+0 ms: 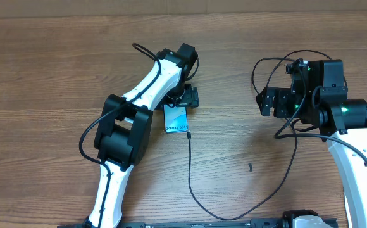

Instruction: Plug charger to phone and switch on socket

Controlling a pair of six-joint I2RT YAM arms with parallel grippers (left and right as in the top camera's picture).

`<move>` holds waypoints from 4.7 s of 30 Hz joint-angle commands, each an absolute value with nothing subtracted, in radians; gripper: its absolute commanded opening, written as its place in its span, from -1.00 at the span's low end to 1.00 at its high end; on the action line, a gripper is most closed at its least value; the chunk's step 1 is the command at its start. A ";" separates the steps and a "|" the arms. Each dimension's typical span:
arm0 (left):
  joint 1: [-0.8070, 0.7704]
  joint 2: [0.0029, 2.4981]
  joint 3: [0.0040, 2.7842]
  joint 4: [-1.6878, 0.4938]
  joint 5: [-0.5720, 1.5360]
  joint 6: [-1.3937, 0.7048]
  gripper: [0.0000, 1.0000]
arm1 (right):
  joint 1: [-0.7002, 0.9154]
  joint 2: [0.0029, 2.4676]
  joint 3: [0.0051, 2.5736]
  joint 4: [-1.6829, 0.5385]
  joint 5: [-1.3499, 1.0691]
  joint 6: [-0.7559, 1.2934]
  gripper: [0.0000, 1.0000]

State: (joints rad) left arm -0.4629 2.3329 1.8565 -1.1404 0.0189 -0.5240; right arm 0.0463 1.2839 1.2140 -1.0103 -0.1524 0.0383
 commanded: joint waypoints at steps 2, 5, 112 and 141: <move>-0.470 2.402 1.794 -1.154 -0.003 -0.516 0.82 | 0.044 1.280 1.237 -1.003 -0.151 0.040 1.00; -0.470 2.402 1.794 -1.155 -0.002 -0.516 0.76 | 0.044 1.280 1.237 -1.003 -0.151 0.040 1.00; -0.406 2.347 1.914 -1.219 0.603 -0.237 0.38 | 0.387 1.837 0.918 -0.145 -0.623 0.457 -0.11; -0.288 2.347 1.932 -1.224 1.077 -0.010 0.75 | 0.215 1.814 0.918 0.025 -1.120 0.534 -0.93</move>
